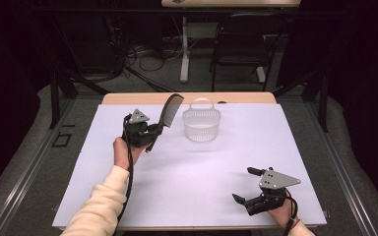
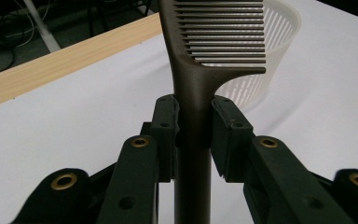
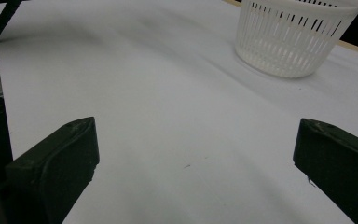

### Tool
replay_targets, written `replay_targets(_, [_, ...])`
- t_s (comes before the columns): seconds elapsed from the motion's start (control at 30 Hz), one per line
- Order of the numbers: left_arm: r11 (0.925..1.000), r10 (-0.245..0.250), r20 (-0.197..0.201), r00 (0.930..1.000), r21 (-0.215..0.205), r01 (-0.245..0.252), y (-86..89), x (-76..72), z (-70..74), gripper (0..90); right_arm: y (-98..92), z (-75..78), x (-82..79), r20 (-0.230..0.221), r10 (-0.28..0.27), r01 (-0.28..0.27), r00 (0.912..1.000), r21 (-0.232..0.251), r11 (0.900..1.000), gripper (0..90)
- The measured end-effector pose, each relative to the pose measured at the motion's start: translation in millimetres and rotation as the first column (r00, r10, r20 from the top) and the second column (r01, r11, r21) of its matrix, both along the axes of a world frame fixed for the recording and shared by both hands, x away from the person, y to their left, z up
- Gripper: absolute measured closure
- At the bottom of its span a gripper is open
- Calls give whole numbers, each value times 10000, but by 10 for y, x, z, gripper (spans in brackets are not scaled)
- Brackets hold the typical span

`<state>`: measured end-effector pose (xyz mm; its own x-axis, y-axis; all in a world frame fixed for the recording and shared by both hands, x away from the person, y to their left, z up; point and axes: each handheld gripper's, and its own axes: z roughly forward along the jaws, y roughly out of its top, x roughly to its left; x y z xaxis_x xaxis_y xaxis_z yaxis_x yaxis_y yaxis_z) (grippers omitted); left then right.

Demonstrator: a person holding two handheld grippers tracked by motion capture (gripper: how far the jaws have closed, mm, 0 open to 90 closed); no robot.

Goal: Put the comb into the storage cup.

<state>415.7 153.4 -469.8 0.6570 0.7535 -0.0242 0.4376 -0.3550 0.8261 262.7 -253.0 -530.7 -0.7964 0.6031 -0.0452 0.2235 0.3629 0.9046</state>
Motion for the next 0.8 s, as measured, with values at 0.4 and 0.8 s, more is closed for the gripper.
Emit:
replay_targets(0.4, [9999,-114,117,9999,-17,114,-63,87,44,724,-1,3,-1,13,42,-42,10000,68,10000,0])
replay_targets(0.8, [9998,-206,263,9994,-60,207,-139,167,121,724,1,5,-2,10,57,-57,10000,62,10000,0])
